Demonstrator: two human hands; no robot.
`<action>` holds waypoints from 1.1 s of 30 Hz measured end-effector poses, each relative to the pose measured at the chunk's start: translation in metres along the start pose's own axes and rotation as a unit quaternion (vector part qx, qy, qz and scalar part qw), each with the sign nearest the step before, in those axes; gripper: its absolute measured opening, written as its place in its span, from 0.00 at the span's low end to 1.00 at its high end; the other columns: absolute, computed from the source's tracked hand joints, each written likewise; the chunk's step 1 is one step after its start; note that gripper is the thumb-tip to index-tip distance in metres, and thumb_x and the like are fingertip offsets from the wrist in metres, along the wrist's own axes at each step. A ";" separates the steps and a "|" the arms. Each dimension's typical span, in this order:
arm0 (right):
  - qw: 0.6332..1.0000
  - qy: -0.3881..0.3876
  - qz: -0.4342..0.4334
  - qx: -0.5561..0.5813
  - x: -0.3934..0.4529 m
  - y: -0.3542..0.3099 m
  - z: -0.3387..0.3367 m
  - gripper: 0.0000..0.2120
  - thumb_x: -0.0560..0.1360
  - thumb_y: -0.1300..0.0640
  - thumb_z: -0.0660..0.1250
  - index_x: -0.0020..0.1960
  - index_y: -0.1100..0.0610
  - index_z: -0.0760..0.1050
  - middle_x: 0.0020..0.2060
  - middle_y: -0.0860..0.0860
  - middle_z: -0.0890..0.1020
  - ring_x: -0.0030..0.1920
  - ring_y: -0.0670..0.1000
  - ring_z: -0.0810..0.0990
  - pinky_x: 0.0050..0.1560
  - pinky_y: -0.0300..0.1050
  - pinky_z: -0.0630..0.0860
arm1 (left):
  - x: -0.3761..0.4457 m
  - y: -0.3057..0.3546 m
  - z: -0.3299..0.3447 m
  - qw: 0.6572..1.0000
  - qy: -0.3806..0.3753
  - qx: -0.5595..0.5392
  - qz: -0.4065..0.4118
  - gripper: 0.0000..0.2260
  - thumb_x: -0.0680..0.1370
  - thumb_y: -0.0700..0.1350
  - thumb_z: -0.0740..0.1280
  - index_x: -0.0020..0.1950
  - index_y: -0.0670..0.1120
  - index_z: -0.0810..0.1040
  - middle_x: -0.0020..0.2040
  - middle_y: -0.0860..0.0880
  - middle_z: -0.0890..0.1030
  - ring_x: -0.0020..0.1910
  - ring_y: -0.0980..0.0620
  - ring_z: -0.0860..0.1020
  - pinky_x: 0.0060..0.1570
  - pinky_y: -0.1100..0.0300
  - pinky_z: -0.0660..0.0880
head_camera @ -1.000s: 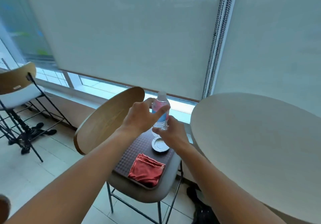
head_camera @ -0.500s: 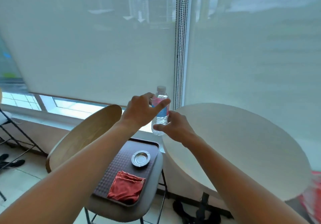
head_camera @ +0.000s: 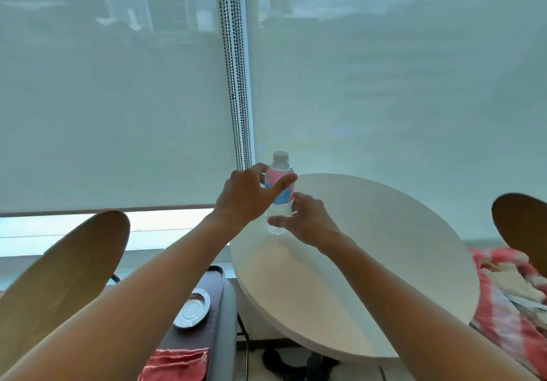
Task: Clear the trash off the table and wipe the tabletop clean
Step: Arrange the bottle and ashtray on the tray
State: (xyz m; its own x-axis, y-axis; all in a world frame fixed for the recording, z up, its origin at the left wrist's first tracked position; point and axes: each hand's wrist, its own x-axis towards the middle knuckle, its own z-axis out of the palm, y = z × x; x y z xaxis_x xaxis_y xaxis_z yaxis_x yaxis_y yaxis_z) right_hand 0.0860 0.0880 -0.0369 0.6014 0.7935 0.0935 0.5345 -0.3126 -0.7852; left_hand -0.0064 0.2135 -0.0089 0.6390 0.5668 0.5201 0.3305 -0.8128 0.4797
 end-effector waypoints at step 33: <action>0.999 0.001 0.006 -0.034 0.168 0.093 -0.044 0.23 0.73 0.48 0.76 0.65 0.53 0.76 0.57 0.50 0.83 0.50 0.47 0.79 0.48 0.38 0.70 | 0.132 -0.001 0.121 0.995 -0.048 -0.056 -0.074 0.35 0.70 0.75 0.61 0.64 0.50 0.77 0.55 0.49 0.84 0.54 0.51 0.82 0.50 0.56 0.77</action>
State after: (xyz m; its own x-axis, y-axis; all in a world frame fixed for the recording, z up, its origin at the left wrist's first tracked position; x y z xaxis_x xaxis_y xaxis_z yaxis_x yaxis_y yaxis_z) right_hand 0.2632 0.1686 -0.0675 0.6088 0.7886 0.0865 0.5672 -0.3564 -0.7425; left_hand 0.1618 0.2724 -0.0266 0.6548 0.6588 0.3705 0.3493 -0.6985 0.6246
